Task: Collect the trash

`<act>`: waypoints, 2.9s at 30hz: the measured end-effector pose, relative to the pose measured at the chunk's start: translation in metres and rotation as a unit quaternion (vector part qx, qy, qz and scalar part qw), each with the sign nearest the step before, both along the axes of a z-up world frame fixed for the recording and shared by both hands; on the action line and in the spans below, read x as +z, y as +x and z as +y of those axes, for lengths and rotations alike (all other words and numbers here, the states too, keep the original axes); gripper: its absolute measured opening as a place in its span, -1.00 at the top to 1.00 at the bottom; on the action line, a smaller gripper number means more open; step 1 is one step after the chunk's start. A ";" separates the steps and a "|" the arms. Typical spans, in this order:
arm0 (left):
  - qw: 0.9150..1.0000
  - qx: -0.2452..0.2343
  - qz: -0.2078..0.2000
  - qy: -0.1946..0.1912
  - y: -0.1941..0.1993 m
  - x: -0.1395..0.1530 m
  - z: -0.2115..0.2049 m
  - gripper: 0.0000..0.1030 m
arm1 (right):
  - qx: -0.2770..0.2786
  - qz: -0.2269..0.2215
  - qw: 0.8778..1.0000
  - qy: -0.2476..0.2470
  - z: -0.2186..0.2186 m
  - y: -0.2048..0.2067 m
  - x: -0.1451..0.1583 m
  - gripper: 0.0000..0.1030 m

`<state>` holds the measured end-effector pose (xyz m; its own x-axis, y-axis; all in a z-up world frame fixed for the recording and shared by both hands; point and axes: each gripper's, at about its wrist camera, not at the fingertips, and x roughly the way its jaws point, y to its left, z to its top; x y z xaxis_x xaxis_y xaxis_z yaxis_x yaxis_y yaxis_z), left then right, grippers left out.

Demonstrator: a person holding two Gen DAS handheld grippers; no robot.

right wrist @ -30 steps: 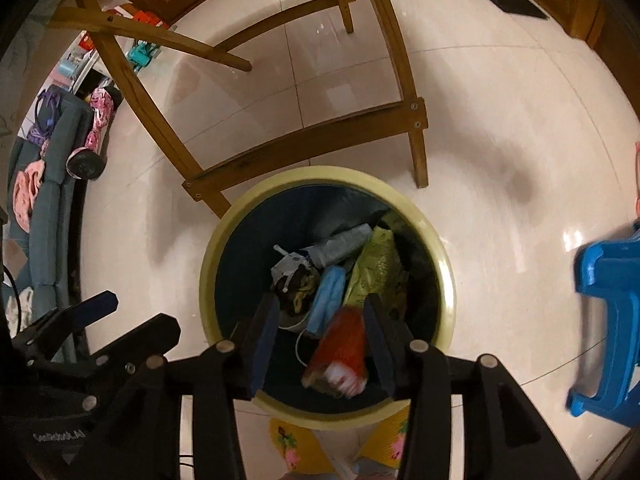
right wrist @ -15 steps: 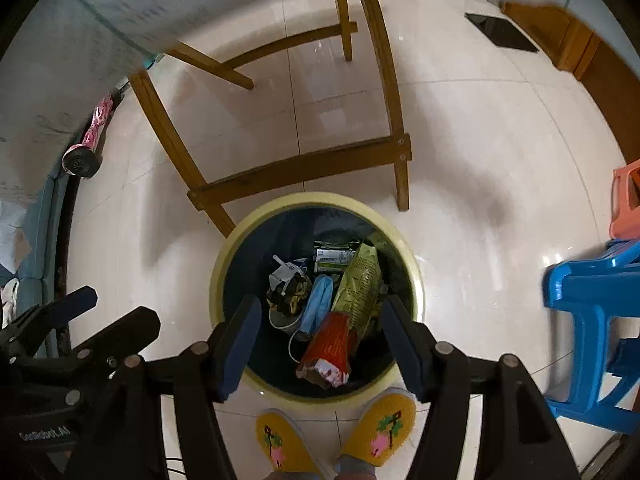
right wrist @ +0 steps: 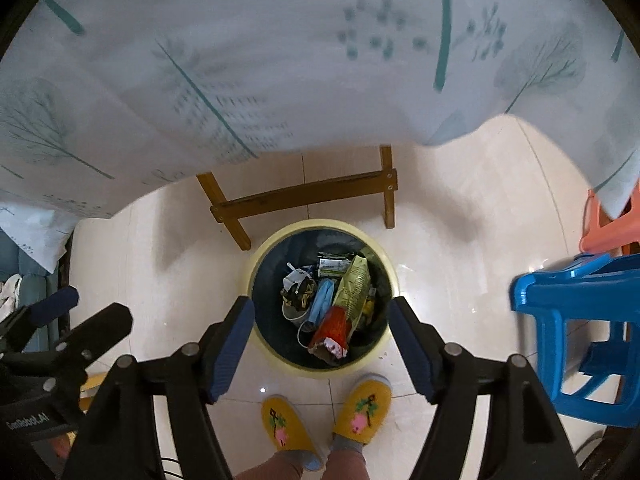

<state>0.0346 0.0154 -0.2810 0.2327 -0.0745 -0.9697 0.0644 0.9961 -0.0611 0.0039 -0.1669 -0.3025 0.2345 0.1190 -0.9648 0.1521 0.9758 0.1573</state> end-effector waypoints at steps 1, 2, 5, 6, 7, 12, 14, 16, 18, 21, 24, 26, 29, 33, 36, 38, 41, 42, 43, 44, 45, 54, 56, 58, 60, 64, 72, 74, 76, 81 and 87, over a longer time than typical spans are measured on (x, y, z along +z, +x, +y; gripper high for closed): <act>1.000 -0.001 -0.005 0.003 0.000 0.013 0.000 -0.98 | 0.000 -0.001 1.000 0.001 -0.002 -0.001 0.008 -0.36; 1.000 -0.001 -0.008 0.004 0.000 0.024 0.001 -0.98 | 0.001 -0.001 1.000 0.002 -0.002 -0.001 0.014 -0.36; 1.000 0.000 -0.019 -0.002 0.000 0.060 0.002 -0.98 | 0.005 -0.004 1.000 0.005 -0.003 -0.002 0.048 -0.36; 1.000 0.000 -0.023 -0.002 0.001 0.071 0.001 -0.98 | 0.008 -0.007 1.000 0.006 -0.002 -0.002 0.059 -0.36; 1.000 0.000 -0.028 -0.005 0.002 0.086 0.001 -0.98 | 0.011 -0.011 1.000 0.006 -0.002 -0.002 0.071 -0.36; 0.999 0.010 -0.049 -0.002 0.007 0.142 0.001 -0.98 | 0.031 -0.033 0.999 0.004 0.000 -0.001 0.130 -0.36; 0.998 0.014 -0.061 0.003 0.008 0.166 0.002 -0.98 | 0.036 -0.041 0.998 0.003 0.001 0.001 0.149 -0.36; 0.997 0.018 -0.072 0.008 0.010 0.187 0.003 -0.98 | 0.041 -0.054 0.998 0.005 0.002 0.003 0.173 -0.36; 0.996 0.022 -0.081 0.009 0.010 0.202 0.003 -0.98 | 0.044 -0.065 0.997 0.005 0.003 0.006 0.192 -0.36; 0.995 0.028 -0.094 0.014 0.011 0.223 0.004 -0.98 | 0.052 -0.081 0.995 0.000 0.005 0.011 0.222 -0.36; 0.993 0.040 -0.110 0.016 0.012 0.241 0.004 -0.98 | 0.059 -0.097 0.993 -0.002 0.007 0.015 0.246 -0.36; 0.992 0.048 -0.119 0.016 0.013 0.250 0.004 -0.98 | 0.062 -0.104 0.993 -0.004 0.007 0.017 0.257 -0.36; 0.989 0.058 -0.132 0.020 0.014 0.265 0.006 -0.98 | 0.066 -0.123 0.990 -0.010 0.009 0.020 0.275 -0.36; 0.987 0.064 -0.143 0.025 0.016 0.274 0.002 -0.98 | 0.067 -0.137 0.988 -0.011 0.010 0.025 0.290 -0.36; 0.986 0.066 -0.147 0.028 0.019 0.278 -0.001 -0.98 | 0.070 -0.143 0.987 -0.014 0.010 0.029 0.296 -0.36; 0.986 0.068 -0.151 0.028 0.020 0.280 -0.003 -0.98 | 0.072 -0.148 0.986 -0.015 0.010 0.031 0.298 -0.36; 0.984 0.071 -0.158 0.031 0.022 0.284 -0.005 -0.98 | 0.072 -0.160 0.984 -0.021 0.009 0.033 0.304 -0.36; 0.984 0.072 -0.159 0.032 0.022 0.285 -0.006 -0.98 | 0.072 -0.163 0.984 -0.025 0.010 0.034 0.306 -0.36; 0.984 0.073 -0.160 0.032 0.023 0.285 -0.007 -0.98 | 0.072 -0.165 0.983 -0.028 0.009 0.033 0.307 -0.36; 0.984 0.074 -0.161 0.032 0.023 0.286 -0.007 -0.98 | 0.071 -0.167 0.983 -0.030 0.009 0.033 0.308 -0.36; 0.983 0.075 -0.162 0.032 0.024 0.286 -0.008 -0.98 | 0.070 -0.167 0.983 -0.031 0.009 0.034 0.309 -0.36; 0.983 0.074 -0.164 0.035 0.028 0.285 -0.015 -0.98 | 0.070 -0.169 0.983 -0.033 0.003 0.038 0.308 -0.36; 0.983 0.074 -0.164 0.035 0.028 0.285 -0.015 -0.98 | 0.071 -0.169 0.983 -0.033 0.002 0.039 0.308 -0.36; 0.983 0.072 -0.166 0.034 0.030 0.285 -0.016 -0.98 | 0.071 -0.169 0.982 -0.033 0.002 0.040 0.308 -0.36; 0.983 0.070 -0.166 0.036 0.032 0.284 -0.016 -0.98 | 0.072 -0.170 0.982 -0.034 0.002 0.041 0.309 -0.36; 0.983 0.069 -0.167 0.035 0.035 0.284 -0.017 -0.98 | 0.070 -0.170 0.982 -0.034 0.000 0.044 0.309 -0.36; 0.984 0.061 -0.164 0.032 0.040 0.283 -0.018 -0.98 | 0.067 -0.169 0.983 -0.036 -0.002 0.047 0.310 -0.36; 0.984 0.059 -0.162 0.032 0.041 0.282 -0.019 -0.98 | 0.066 -0.168 0.983 -0.036 -0.003 0.047 0.310 -0.36; 0.984 0.057 -0.163 0.034 0.041 0.282 -0.020 -0.98 | 0.064 -0.168 0.983 -0.037 -0.004 0.047 0.309 -0.36; 0.984 0.054 -0.165 0.035 0.038 0.283 -0.023 -0.97 | 0.061 -0.169 0.983 -0.037 -0.005 0.042 0.309 -0.36; 0.984 0.051 -0.165 0.034 0.037 0.283 -0.025 -0.97 | 0.062 -0.169 0.983 -0.037 -0.006 0.042 0.309 -0.36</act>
<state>0.0716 -0.0095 0.0017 0.5384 0.0279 -0.8422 -0.0306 0.9994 0.0135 0.0461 -0.1731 0.0065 0.5307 0.1000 -0.8416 -0.0173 0.9941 0.1072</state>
